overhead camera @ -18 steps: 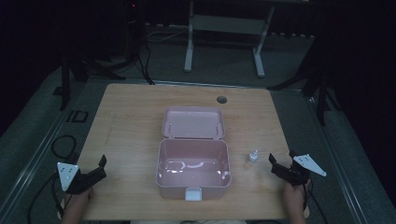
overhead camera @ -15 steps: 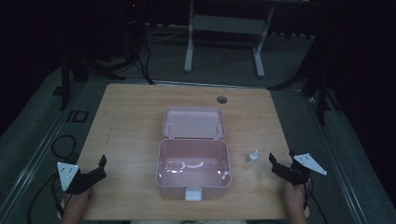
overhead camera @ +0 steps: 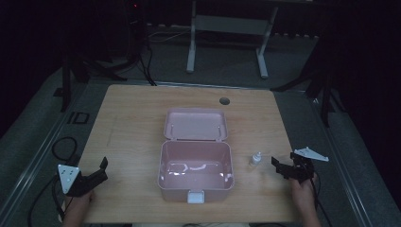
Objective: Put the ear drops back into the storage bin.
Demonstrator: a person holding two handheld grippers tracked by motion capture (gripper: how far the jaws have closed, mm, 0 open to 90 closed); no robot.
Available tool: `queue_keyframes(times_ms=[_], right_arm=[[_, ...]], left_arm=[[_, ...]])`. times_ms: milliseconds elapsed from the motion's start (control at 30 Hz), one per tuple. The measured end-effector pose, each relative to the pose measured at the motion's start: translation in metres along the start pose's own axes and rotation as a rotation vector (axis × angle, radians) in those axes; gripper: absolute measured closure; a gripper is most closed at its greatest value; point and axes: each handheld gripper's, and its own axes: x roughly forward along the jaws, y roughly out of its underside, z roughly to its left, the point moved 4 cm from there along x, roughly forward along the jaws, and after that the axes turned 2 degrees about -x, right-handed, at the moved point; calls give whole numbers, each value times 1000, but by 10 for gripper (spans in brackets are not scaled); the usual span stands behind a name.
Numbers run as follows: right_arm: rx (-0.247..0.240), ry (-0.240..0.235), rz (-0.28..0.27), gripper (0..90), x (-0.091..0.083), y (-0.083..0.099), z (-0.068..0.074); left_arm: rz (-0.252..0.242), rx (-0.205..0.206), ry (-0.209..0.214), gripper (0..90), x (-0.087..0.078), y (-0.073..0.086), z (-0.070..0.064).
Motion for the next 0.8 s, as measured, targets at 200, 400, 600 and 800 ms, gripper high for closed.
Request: queue_keyframes(times_ms=[200, 400, 600, 800], right_arm=[[-55, -43, 145, 124, -1, -3, 3], [-109, -60, 245, 123, -5, -5, 7], [-156, -92, 386, 123, -7, -4, 10], [-221, -141, 548, 123, -10, -3, 15]], left_arm=[[0, -1, -1, 24, 0, 0, 0], [0, -1, 0, 24, 0, 0, 0], [0, 0, 0, 24, 0, 0, 0], [0, 1, -1, 24, 0, 0, 0]])
